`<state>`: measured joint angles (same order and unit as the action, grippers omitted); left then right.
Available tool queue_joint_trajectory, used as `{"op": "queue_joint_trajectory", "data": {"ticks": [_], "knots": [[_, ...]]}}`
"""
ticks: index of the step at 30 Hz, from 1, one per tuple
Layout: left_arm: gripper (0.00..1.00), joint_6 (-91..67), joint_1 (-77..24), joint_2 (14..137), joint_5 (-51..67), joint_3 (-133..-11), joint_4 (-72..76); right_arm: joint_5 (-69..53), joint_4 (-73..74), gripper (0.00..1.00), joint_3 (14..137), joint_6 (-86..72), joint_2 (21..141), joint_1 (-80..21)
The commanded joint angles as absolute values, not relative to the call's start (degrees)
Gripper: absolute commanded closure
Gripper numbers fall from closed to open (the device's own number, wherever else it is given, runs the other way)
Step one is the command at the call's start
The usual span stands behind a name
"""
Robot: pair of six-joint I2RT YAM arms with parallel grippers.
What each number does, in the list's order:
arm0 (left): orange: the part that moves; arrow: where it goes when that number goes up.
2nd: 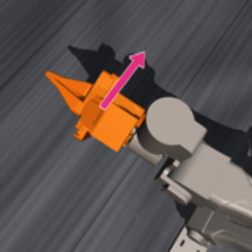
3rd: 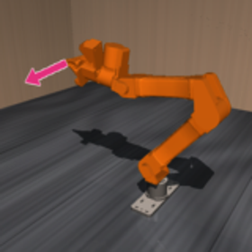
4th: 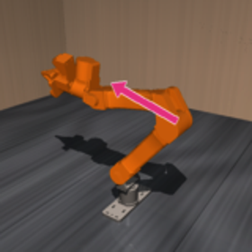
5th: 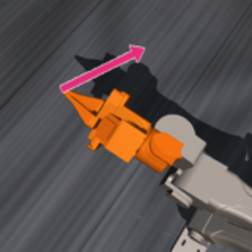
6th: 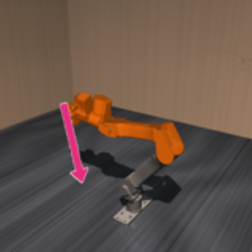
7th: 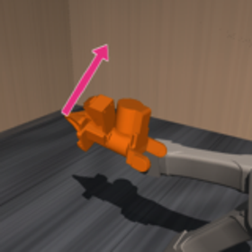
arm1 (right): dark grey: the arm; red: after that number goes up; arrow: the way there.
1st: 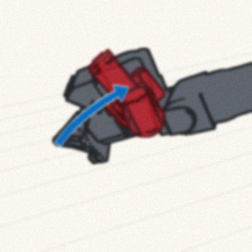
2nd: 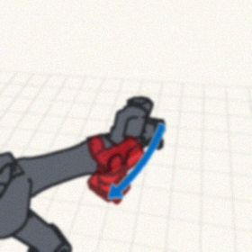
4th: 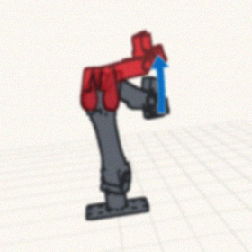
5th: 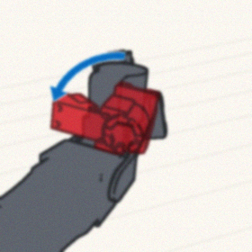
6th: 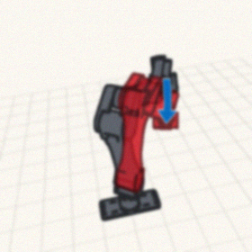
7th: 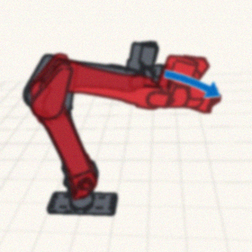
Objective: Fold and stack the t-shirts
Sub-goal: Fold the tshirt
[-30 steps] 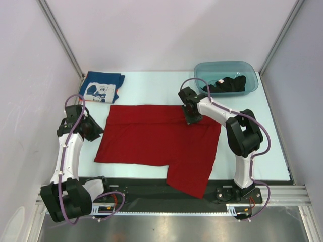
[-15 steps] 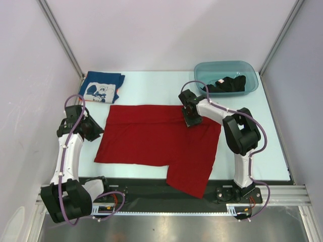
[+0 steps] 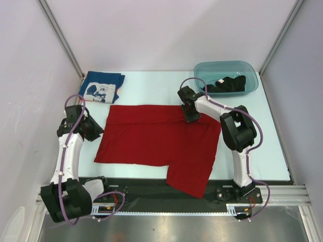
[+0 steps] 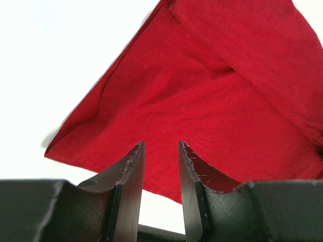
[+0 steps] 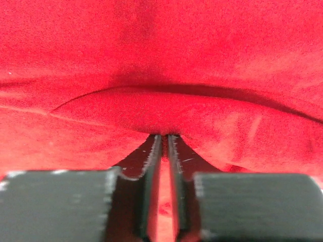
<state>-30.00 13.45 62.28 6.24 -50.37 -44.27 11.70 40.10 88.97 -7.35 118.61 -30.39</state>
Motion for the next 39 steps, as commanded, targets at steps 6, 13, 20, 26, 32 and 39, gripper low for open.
{"op": "queue_joint_trajectory", "data": {"ticks": [6, 13, 20, 26, 32, 39], "knots": [[0.62, -30.9, 13.1, 62.9, 7.2, -50.4, -42.5, 8.9, 50.5, 0.98, 96.0, -9.1, 115.3, -30.8], [0.62, -30.2, 13.1, 63.1, 6.7, -49.6, -42.5, -1.6, 60.4, 0.98, 98.9, -9.8, 115.6, -30.9], [0.62, -29.8, 13.0, 62.7, 6.8, -49.2, -42.7, -4.2, 61.9, 0.94, 94.8, -14.4, 115.0, -32.9], [0.62, -29.8, 13.0, 62.8, 7.0, -48.5, -42.3, -4.9, 61.1, 0.94, 92.2, -17.0, 113.2, -34.3], [0.62, -29.7, 13.1, 63.5, 7.7, -48.3, -41.7, -5.4, 60.1, 0.83, 92.8, -17.3, 112.9, -35.2], [0.61, -28.8, 13.0, 64.6, 9.4, -50.5, -40.1, -8.8, 56.9, 0.44, 92.6, -18.0, 106.3, -32.2]]}}
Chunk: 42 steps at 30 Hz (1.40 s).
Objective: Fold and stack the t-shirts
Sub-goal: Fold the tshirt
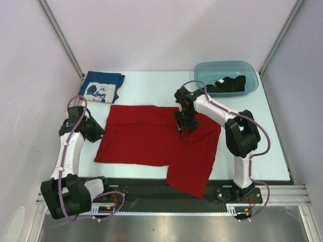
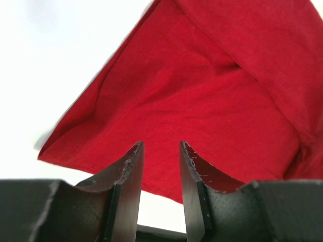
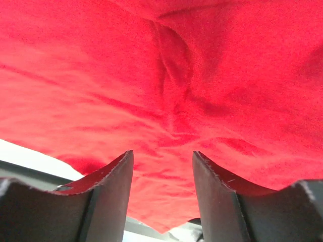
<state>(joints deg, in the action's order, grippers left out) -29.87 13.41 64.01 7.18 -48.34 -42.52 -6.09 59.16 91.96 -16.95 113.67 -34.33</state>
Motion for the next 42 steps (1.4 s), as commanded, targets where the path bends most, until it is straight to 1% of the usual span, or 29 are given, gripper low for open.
{"op": "queue_joint_trajectory", "data": {"ticks": [1, 2, 4, 5, 8, 12, 17, 21, 24, 26, 35, 36, 37, 41, 42], "knots": [[0.61, -28.6, 13.0, 64.9, 9.9, -51.0, -38.5, -9.4, 56.2, 0.44, 91.9, -18.5, 105.1, -30.9], [0.61, -28.2, 13.0, 65.2, 10.9, -51.2, -37.5, -9.8, 54.8, 0.43, 90.9, -19.2, 104.2, -27.4], [0.61, -26.7, 13.0, 67.6, 15.2, -51.9, -33.9, -11.0, 53.9, 0.42, 90.2, -20.1, 102.2, -23.5], [0.61, -26.3, 12.9, 68.7, 16.1, -52.4, -33.0, -11.5, 52.5, 0.39, 89.0, -20.6, 101.7, -20.0], [0.61, -25.1, 12.9, 74.0, 19.4, -54.7, -29.7, -14.0, 49.7, 0.33, 86.6, -22.1, 100.5, -13.7], [0.62, -25.5, 12.5, 81.0, 21.4, -58.7, -26.4, -17.6, 46.4, 0.29, 81.4, -23.3, 100.5, -8.5], [0.62, -27.5, 11.1, 89.5, 22.7, -64.5, -22.2, -17.1, 41.6, 0.2, 78.8, -22.0, 101.3, -6.7], [0.64, -28.0, 9.7, 97.6, 23.4, -68.8, -21.3, -20.0, 37.8, 0.19, 76.1, -23.3, 102.3, -4.1], [0.65, -28.2, 8.8, 100.9, 23.4, -71.2, -21.7, -23.0, 35.5, 0.24, 73.7, -23.4, 103.6, -3.3], [0.65, -28.9, 8.8, 103.4, 24.0, -72.2, -22.4, -24.2, 35.1, 0.31, 72.1, -23.6, 103.9, -3.3], [0.66, -29.9, 8.9, 107.3, 24.8, -73.3, -23.4, -24.0, 32.3, 0.33, 66.5, -22.8, 101.2, -3.2], [0.66, -29.9, 8.8, 107.4, 24.6, -73.3, -23.4, -24.2, 32.0, 0.37, 66.3, -22.8, 101.2, -3.3], [0.66, -30.1, 8.8, 107.7, 24.8, -73.4, -23.5, -24.7, 31.2, 0.45, 65.9, -22.6, 101.1, -3.2], [0.66, -30.2, 8.8, 107.8, 24.6, -73.4, -23.6, -26.8, 33.5, 0.67, 67.8, -22.2, 102.1, -3.3], [0.66, -30.1, 8.8, 107.8, 24.7, -73.6, -23.6, -27.4, 33.9, 0.69, 68.0, -22.3, 101.7, -3.4]]}}
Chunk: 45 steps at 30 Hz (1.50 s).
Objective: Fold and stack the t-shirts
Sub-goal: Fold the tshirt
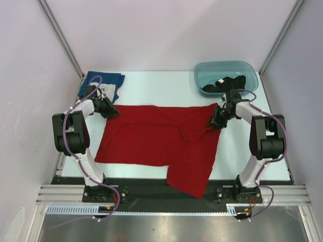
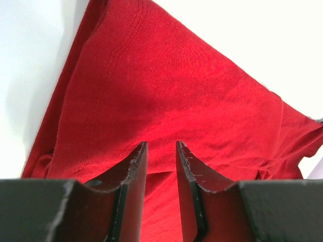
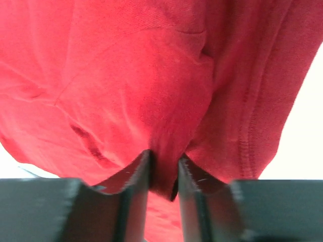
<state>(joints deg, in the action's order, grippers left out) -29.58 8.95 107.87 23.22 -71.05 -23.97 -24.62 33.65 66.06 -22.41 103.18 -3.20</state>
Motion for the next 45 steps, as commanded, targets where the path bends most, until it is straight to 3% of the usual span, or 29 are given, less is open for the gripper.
{"op": "queue_joint_trajectory", "data": {"ticks": [1, 4, 9, 25, 27, 28, 30, 37, 42, 45], "knots": [[0.66, -30.0, 8.8, 107.8, 24.6, -74.0, -23.7, -28.0, 34.3, 0.72, 68.1, -22.9, 101.1, -3.5], [0.66, -29.3, 8.8, 108.5, 24.6, -75.3, -24.9, -29.6, 36.8, 0.87, 69.2, -24.9, 98.9, -3.5], [0.65, -28.8, 8.7, 107.9, 24.5, -74.5, -24.7, -34.6, 40.9, 0.99, 70.6, -30.3, 96.8, -3.4], [0.65, -27.4, 8.6, 107.8, 23.6, -75.1, -25.9, -32.0, 46.4, 1.0, 63.0, -34.2, 96.7, -2.5], [0.65, -27.2, 8.6, 107.8, 23.4, -75.3, -26.3, -29.1, 45.9, 0.88, 62.6, -32.6, 96.4, -2.5], [0.65, -27.0, 8.6, 107.8, 23.2, -75.4, -26.3, -27.8, 45.7, 0.71, 62.2, -32.0, 96.5, -2.5], [0.65, -26.7, 8.5, 107.8, 22.6, -76.5, -27.2, -26.6, 46.9, 0.57, 63.4, -28.8, 97.8, -2.4], [0.65, -25.1, 7.4, 106.4, 20.0, -79.1, -28.3, -19.7, 41.6, 0.32, 70.7, -29.1, 95.5, -0.7], [0.66, -24.8, 6.2, 109.2, 19.5, -82.3, -28.2, -17.8, 31.9, 0.3, 76.1, -32.5, 101.1, 1.8], [0.66, -25.0, 6.0, 111.8, 18.3, -85.1, -28.2, -17.8, 32.0, 0.37, 80.5, -33.0, 107.2, 2.8]]}}
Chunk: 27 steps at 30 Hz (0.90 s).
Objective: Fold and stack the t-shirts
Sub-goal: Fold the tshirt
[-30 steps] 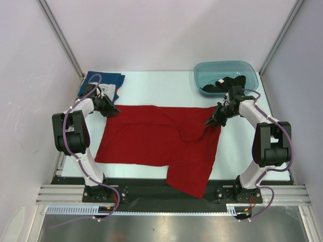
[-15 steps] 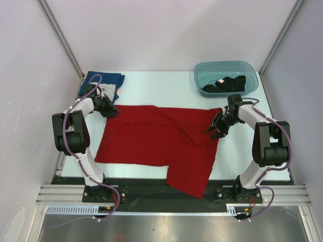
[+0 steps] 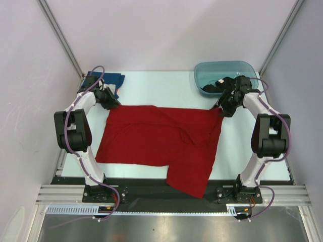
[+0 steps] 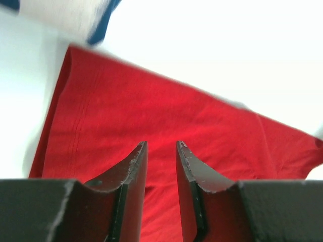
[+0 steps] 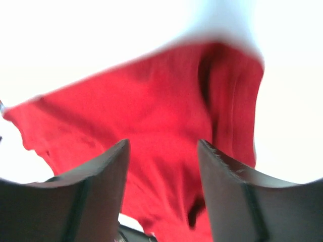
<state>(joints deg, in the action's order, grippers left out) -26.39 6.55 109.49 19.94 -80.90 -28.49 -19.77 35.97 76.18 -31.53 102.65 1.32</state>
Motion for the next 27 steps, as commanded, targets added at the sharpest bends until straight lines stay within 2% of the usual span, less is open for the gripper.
{"op": "queue_joint_trajectory", "data": {"ticks": [1, 8, 15, 18, 19, 20, 25, 26, 27], "knots": [[0.66, -24.9, 6.1, 112.4, 18.0, -85.8, -28.5, -18.3, 31.7, 0.41, 82.2, -32.8, 108.5, 3.1], [0.68, -23.6, 6.0, 118.9, 14.3, -92.0, -34.4, -20.0, 27.2, 0.54, 84.9, -32.3, 115.0, 4.5], [0.69, -23.6, 5.6, 123.7, 11.4, -96.1, -40.0, -19.9, 25.0, 0.58, 86.2, -31.6, 117.5, 4.7], [0.71, -23.0, 5.6, 125.9, 9.4, -97.9, -43.1, -17.8, 27.9, 0.84, 88.9, -31.4, 119.5, 5.5], [0.71, -23.0, 5.7, 125.9, 9.1, -97.8, -43.2, -16.4, 28.3, 0.97, 89.3, -31.0, 120.0, 5.8], [0.71, -22.9, 5.6, 125.8, 8.9, -97.6, -43.0, -15.6, 28.6, 1.0, 89.6, -30.7, 120.1, 6.3], [0.71, -22.4, 5.7, 125.3, 7.2, -96.4, -42.5, -14.1, 32.0, 1.0, 95.4, -27.9, 122.4, 6.9], [0.71, -22.3, 5.6, 125.0, 7.2, -96.2, -42.3, -14.7, 33.1, 0.95, 95.6, -28.0, 123.0, 6.9], [0.71, -22.2, 5.6, 123.7, 7.1, -95.1, -41.8, -15.4, 33.7, 0.78, 95.7, -28.0, 123.0, 6.6]]}}
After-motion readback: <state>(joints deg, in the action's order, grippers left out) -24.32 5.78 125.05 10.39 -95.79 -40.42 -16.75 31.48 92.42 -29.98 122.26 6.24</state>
